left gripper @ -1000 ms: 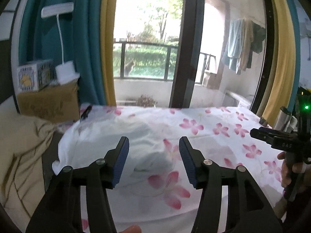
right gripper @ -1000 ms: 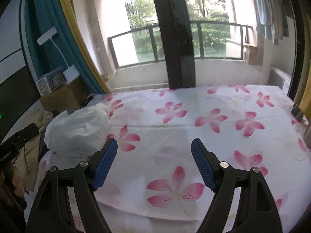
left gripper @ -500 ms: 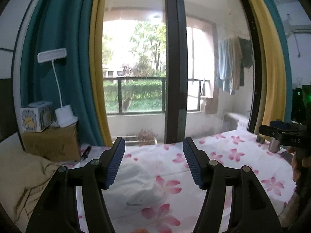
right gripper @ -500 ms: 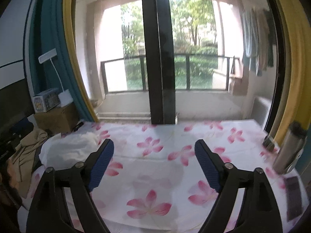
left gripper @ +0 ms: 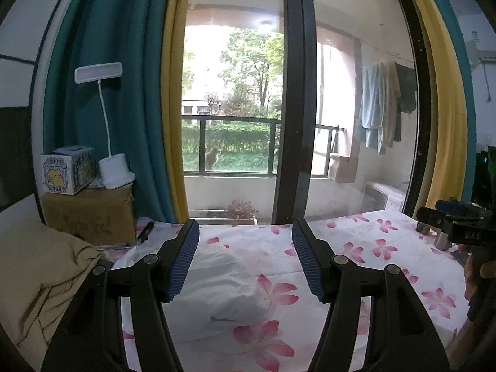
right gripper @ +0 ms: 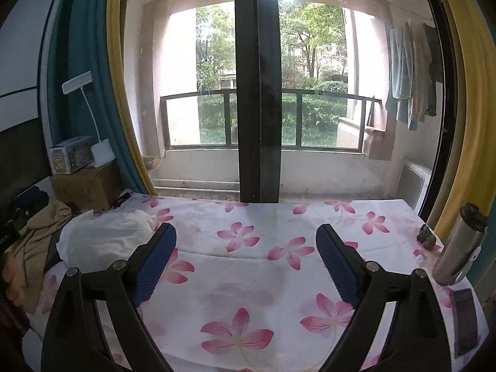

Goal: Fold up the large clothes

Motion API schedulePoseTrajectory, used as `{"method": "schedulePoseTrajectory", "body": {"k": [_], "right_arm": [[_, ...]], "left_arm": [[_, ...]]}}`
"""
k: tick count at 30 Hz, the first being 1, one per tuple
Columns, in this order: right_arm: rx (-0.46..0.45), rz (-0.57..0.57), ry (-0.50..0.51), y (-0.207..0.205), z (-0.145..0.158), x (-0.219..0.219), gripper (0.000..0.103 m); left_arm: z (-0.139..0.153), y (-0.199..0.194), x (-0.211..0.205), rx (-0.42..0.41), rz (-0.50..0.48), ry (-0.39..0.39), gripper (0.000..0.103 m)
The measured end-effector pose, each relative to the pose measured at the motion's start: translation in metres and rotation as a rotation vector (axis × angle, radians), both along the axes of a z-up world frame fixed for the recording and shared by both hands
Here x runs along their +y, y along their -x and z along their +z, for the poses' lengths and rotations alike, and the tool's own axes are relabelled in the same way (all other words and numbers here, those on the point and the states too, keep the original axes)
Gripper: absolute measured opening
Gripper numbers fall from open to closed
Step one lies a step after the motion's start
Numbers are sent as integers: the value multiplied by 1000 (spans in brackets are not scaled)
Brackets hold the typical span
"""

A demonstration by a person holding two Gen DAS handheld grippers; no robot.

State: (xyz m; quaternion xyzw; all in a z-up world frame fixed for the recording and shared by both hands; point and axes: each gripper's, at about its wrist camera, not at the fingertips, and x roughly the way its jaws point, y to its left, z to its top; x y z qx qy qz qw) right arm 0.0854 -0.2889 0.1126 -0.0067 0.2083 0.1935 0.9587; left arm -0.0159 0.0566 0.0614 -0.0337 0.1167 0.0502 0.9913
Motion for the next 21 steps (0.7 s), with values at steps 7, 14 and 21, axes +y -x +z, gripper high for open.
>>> {"method": "schedulePoseTrajectory", "body": {"k": [7,14,21], "right_arm": [[9,4,8,0,-2,5,91],[7,-5,6,0,-1,3,91],[9,-8,3,0,-2,1,91]], "left_arm": [[-5,-2,6,14,11,15,66],[-4,-3,6,16,7,15,66],[-4,-3,6,17,5,13,66]]}}
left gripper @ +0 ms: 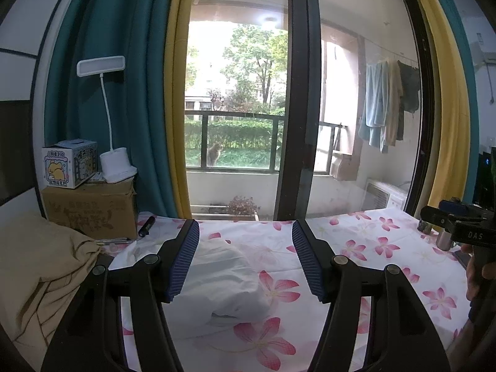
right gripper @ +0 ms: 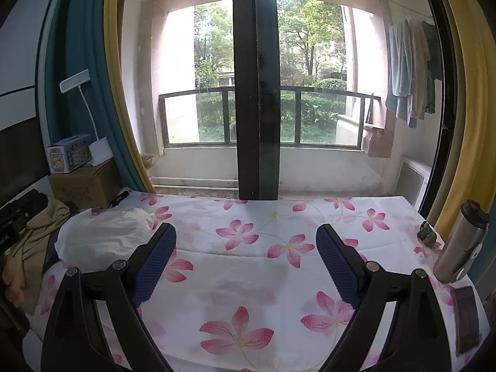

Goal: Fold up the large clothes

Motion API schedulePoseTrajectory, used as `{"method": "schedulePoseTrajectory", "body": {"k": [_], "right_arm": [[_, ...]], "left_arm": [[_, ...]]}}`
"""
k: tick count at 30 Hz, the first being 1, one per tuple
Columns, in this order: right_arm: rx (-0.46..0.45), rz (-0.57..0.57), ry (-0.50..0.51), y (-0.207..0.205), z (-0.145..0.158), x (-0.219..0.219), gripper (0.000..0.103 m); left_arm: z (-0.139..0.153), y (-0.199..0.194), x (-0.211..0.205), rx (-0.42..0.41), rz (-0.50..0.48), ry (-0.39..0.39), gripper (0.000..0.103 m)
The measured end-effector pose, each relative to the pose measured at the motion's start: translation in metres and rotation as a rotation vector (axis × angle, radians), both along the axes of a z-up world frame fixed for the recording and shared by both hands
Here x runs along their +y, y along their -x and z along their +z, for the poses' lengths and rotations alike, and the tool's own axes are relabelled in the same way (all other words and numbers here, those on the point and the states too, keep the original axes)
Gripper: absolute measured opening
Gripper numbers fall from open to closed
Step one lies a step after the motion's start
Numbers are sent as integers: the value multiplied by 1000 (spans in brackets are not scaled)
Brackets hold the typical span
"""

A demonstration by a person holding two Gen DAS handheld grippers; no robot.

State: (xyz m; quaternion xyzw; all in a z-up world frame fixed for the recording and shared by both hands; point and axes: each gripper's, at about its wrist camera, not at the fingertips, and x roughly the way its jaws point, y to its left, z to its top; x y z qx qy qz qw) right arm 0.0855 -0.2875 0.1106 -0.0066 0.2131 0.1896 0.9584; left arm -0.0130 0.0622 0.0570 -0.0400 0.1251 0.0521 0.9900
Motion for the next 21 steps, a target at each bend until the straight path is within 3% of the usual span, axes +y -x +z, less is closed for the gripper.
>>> {"method": "schedulePoseTrajectory", "body": {"k": [21], "right_arm": [[9,-5,0,-2,-2,-1,91]], "left_arm": [[-1,-3,2,8,-7,-1,66]]}}
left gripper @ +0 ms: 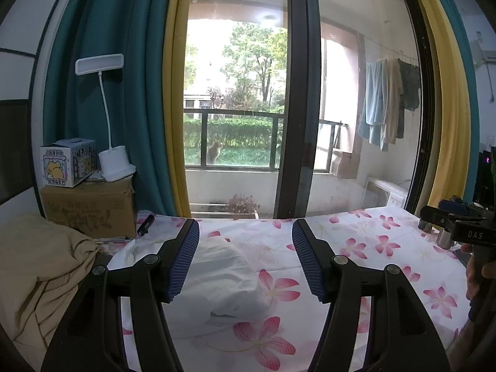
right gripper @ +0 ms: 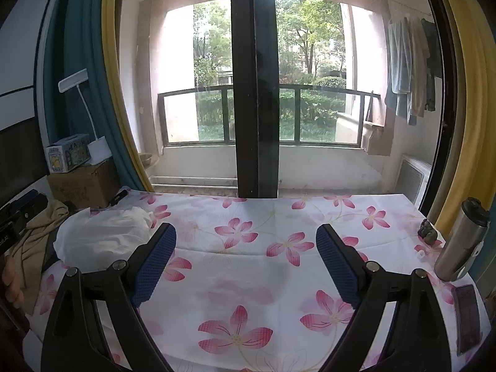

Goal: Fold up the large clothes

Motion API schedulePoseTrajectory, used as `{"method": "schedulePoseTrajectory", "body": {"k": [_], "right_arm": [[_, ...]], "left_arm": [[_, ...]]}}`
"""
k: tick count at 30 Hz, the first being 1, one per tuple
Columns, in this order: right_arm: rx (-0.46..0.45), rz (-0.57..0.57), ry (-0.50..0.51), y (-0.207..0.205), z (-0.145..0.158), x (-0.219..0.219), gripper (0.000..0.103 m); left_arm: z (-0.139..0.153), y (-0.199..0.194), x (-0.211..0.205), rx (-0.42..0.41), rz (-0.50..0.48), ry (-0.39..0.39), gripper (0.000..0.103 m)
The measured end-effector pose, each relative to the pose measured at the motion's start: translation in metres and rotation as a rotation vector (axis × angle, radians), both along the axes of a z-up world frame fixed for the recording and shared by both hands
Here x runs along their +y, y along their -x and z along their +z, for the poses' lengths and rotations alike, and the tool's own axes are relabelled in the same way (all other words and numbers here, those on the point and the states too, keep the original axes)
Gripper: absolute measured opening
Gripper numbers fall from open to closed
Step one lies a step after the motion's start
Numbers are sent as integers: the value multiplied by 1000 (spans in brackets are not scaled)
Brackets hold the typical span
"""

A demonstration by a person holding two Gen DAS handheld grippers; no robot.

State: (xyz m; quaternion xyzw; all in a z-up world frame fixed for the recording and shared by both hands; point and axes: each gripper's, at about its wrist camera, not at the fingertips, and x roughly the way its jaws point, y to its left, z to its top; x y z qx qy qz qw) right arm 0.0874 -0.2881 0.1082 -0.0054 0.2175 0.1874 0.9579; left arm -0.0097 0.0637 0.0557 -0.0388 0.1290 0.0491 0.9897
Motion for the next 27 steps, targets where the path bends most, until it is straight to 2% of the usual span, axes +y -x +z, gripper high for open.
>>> {"method": "schedulePoseTrajectory", "body": {"k": [27], "right_arm": [[26,5,10,-12,-9,6,91]], "left_arm": [[-7,-12,-1,11,-11,-3,66]]}}
